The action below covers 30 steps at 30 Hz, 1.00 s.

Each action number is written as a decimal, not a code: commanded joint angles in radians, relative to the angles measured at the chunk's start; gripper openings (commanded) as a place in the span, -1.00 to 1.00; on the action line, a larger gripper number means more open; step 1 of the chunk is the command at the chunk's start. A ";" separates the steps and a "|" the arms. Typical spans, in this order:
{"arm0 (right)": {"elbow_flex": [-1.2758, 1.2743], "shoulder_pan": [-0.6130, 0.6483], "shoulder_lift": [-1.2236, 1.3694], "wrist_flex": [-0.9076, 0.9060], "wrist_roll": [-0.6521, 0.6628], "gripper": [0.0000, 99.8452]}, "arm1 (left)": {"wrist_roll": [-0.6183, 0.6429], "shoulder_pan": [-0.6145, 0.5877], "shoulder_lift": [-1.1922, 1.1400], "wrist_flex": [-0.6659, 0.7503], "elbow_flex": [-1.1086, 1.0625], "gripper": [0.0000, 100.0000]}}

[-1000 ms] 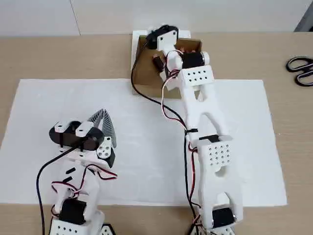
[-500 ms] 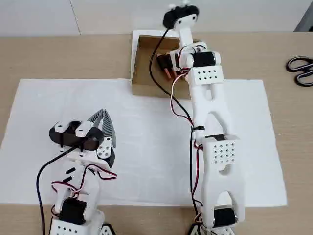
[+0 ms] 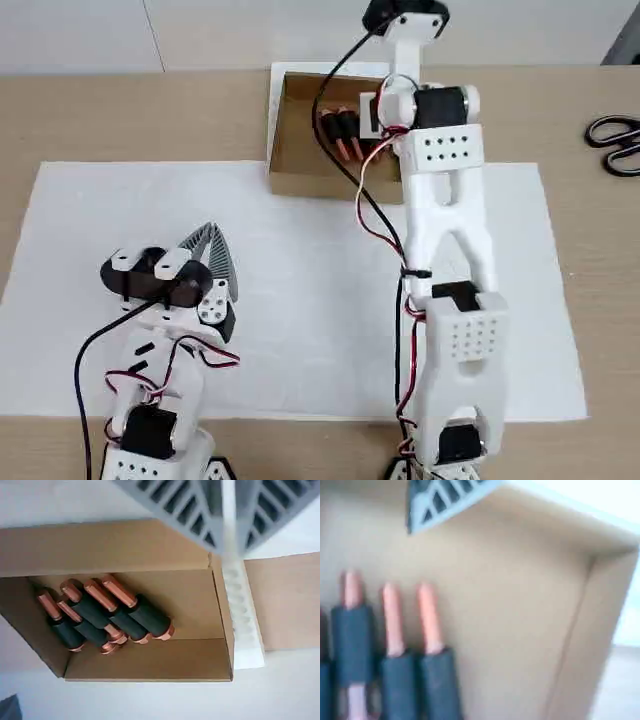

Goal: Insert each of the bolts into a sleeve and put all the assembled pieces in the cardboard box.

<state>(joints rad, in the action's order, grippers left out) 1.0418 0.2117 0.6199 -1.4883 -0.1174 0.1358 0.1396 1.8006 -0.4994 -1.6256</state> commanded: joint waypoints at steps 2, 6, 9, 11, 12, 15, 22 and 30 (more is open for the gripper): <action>0.046 0.050 -0.153 -0.117 0.002 -0.55 | 0.002 -0.003 0.012 0.028 0.010 -0.99; 0.044 0.077 -0.217 -0.176 0.003 -0.55 | 0.002 -0.002 0.012 0.029 0.010 -0.99; 0.040 0.105 -0.285 -0.196 0.003 -0.55 | 0.002 -0.002 0.012 0.029 0.010 -0.99; 0.037 0.130 -0.332 -0.203 0.005 -0.55 | 0.002 -0.002 0.012 0.029 0.010 -0.99; 0.023 0.140 -0.357 -0.202 0.006 -0.55 | 0.002 -0.002 0.012 0.029 0.010 -0.99; -0.043 0.176 -0.437 -0.202 0.049 -0.55 | 0.002 -0.002 0.012 0.029 0.010 -0.99; -0.252 0.156 -0.682 -0.199 0.115 -0.55 | 0.002 -0.002 0.012 0.026 0.010 -0.99; -0.598 0.102 -0.909 -0.145 0.109 -0.55 | 0.002 -0.002 0.012 0.025 0.005 -0.99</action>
<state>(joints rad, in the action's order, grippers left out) 0.5493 0.3360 -0.1979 -1.6740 -0.0130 0.1358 0.1396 1.8006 -0.4948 -1.6256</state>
